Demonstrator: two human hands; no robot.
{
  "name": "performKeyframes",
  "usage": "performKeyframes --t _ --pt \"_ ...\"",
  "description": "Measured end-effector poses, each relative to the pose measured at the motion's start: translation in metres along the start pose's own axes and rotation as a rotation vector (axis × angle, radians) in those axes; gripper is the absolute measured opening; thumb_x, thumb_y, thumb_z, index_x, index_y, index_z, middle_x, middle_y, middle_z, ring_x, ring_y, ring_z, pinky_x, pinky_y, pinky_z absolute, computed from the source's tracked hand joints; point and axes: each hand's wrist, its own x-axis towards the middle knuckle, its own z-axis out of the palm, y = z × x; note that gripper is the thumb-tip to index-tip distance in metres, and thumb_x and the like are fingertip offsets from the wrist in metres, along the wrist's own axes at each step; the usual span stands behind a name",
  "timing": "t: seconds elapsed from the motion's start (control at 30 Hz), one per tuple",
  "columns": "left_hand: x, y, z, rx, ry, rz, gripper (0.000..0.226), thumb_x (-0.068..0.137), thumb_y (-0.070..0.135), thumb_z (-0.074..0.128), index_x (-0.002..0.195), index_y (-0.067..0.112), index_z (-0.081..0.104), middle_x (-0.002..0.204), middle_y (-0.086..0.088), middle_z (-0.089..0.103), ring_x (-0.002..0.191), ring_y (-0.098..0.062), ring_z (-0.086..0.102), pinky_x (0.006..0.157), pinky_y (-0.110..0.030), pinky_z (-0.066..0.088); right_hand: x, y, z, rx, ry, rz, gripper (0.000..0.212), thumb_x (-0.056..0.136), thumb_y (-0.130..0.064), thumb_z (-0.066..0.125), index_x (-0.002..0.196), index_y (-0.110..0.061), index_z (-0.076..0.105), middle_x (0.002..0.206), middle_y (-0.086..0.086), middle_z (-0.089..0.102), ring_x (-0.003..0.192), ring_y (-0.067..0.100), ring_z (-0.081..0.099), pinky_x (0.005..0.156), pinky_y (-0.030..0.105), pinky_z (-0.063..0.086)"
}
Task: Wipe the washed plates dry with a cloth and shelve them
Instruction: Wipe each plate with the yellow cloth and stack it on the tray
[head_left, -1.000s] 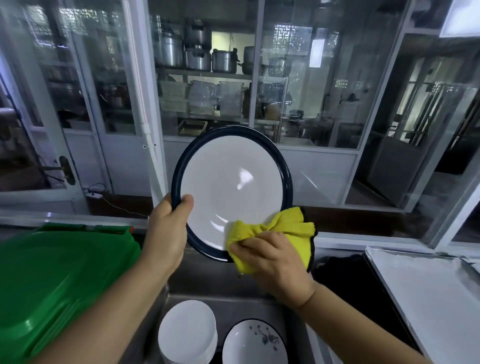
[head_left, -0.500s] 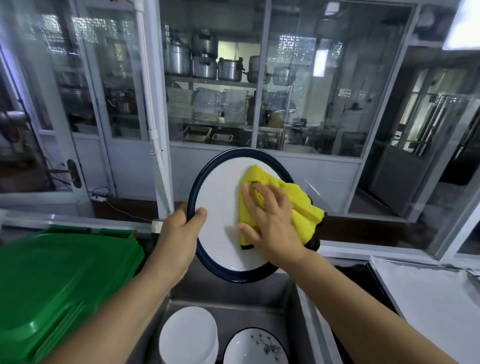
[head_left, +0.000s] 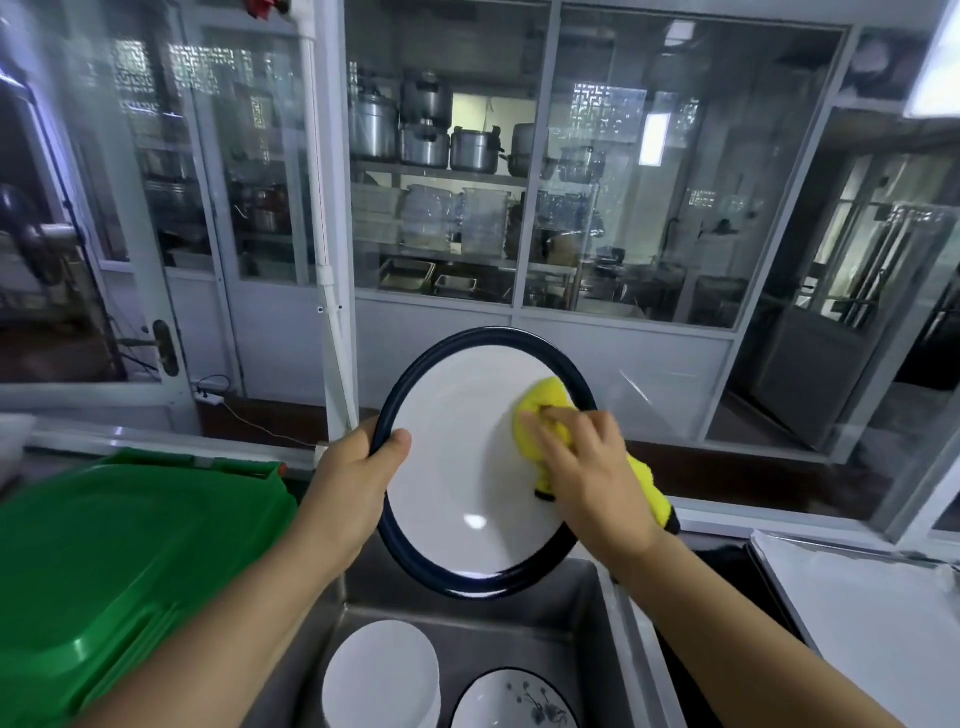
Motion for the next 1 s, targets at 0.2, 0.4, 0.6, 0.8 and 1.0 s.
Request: performKeyframes --t 0.2,0.4,0.6,0.8,1.0 --pt "-0.002 -0.003 -0.001 0.138 -0.062 0.029 0.025 0.095 0.029 0.052 0.091 0.006 0.061 0.075 -0.007 0.054 0.072 -0.015 0.050 0.068 -0.028 0.039 0.055 -0.005 -0.026 0.264 0.261 0.169 0.052 0.088 -0.020 0.057 0.136 -0.007 0.040 0.128 0.006 0.040 0.103 0.025 0.037 0.094 0.025 0.026" --pt "-0.009 0.005 0.001 0.290 -0.115 0.120 0.018 0.096 0.026 0.050 0.084 0.034 0.060 0.069 0.019 0.066 0.071 0.004 0.059 0.064 -0.013 0.043 0.100 -0.012 -0.034 0.252 -0.322 -0.066 0.059 0.076 -0.044 0.070 0.130 -0.026 0.056 0.124 -0.004 0.060 0.107 0.022 0.053 0.090 0.033 0.037" --pt "-0.007 0.007 -0.008 0.351 -0.134 0.134 0.044 0.079 0.051 0.045 0.094 0.014 0.063 0.091 -0.020 0.065 0.086 -0.036 0.061 0.081 -0.053 0.048 0.116 -0.009 -0.051 0.399 -0.666 0.264 0.048 0.073 -0.040 0.078 0.116 -0.041 0.058 0.099 -0.009 0.063 0.093 0.016 0.056 0.082 0.034 0.050" --pt "-0.004 0.000 -0.017 0.169 -0.080 0.085 0.016 0.092 0.035 0.057 0.091 0.023 0.067 0.088 -0.011 0.068 0.090 -0.031 0.062 0.086 -0.045 0.048 0.093 0.010 -0.050 0.577 -0.652 0.557 0.031 0.073 -0.030 0.081 0.097 -0.026 0.062 0.080 -0.007 0.058 0.071 0.010 0.055 0.058 0.014 0.043" --pt "-0.001 -0.012 -0.022 0.102 -0.095 0.019 0.014 0.095 0.022 0.054 0.096 0.030 0.065 0.094 0.003 0.070 0.099 -0.019 0.063 0.093 -0.037 0.047 0.056 0.011 -0.047 0.810 -0.530 0.783 0.025 0.078 -0.017 0.078 0.101 -0.015 0.067 0.094 0.015 0.070 0.073 0.015 0.063 0.074 0.035 0.055"
